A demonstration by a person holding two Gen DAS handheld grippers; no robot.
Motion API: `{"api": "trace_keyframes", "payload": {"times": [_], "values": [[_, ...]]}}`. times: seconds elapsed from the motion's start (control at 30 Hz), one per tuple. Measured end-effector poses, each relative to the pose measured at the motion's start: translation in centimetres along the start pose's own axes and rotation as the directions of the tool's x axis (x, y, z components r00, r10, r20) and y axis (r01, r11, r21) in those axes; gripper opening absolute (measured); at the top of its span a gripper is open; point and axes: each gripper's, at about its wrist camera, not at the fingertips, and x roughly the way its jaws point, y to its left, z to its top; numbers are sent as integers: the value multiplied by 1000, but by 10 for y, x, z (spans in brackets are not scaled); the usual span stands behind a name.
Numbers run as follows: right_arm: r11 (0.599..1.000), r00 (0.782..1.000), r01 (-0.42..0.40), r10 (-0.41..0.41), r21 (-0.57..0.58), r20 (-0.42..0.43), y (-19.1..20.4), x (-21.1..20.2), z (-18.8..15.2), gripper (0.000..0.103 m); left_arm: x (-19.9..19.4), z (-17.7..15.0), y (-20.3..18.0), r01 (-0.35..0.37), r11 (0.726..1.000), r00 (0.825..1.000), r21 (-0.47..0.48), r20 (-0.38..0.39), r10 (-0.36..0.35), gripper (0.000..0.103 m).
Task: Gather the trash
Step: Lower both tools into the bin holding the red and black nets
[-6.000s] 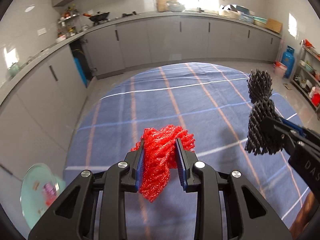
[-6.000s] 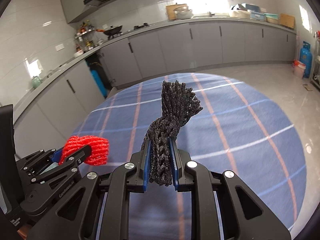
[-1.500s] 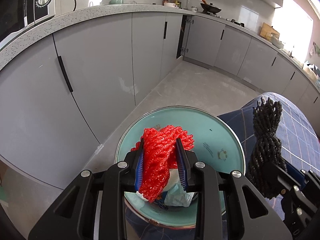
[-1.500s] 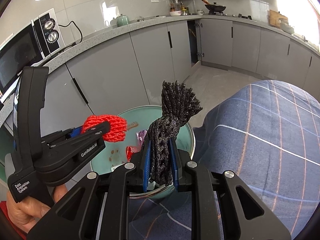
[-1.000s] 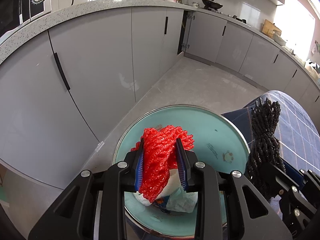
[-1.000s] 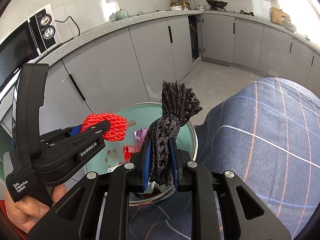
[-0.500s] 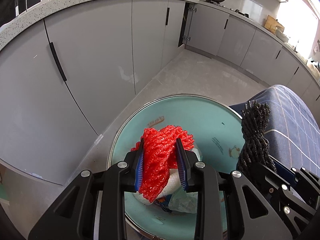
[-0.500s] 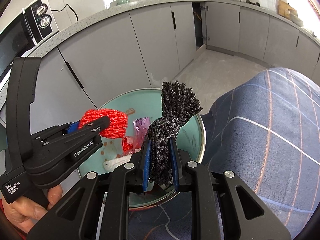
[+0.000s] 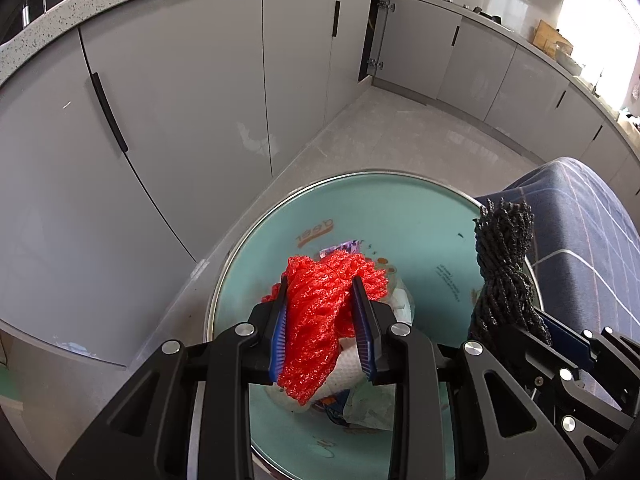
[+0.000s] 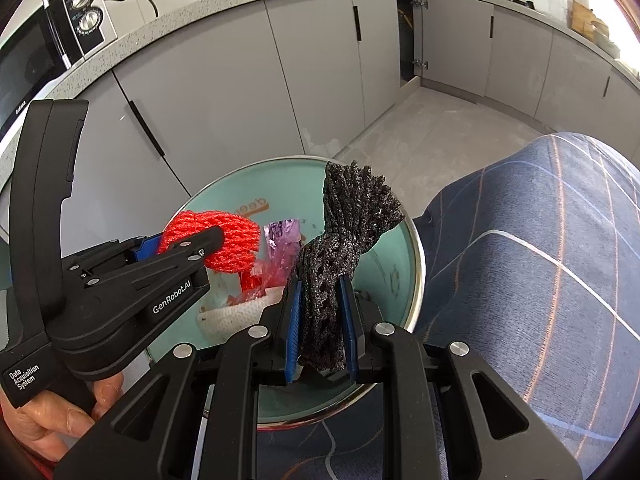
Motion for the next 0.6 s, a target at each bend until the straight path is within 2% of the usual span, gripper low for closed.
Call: {"api": "trace_keyframes", "payload": {"times": [0.6], "values": [[1000,999,-3,3,-6,-43,-3,19,-2,21,4,-1,-2,-24,1000,1000,13,-7,24,29]]}}
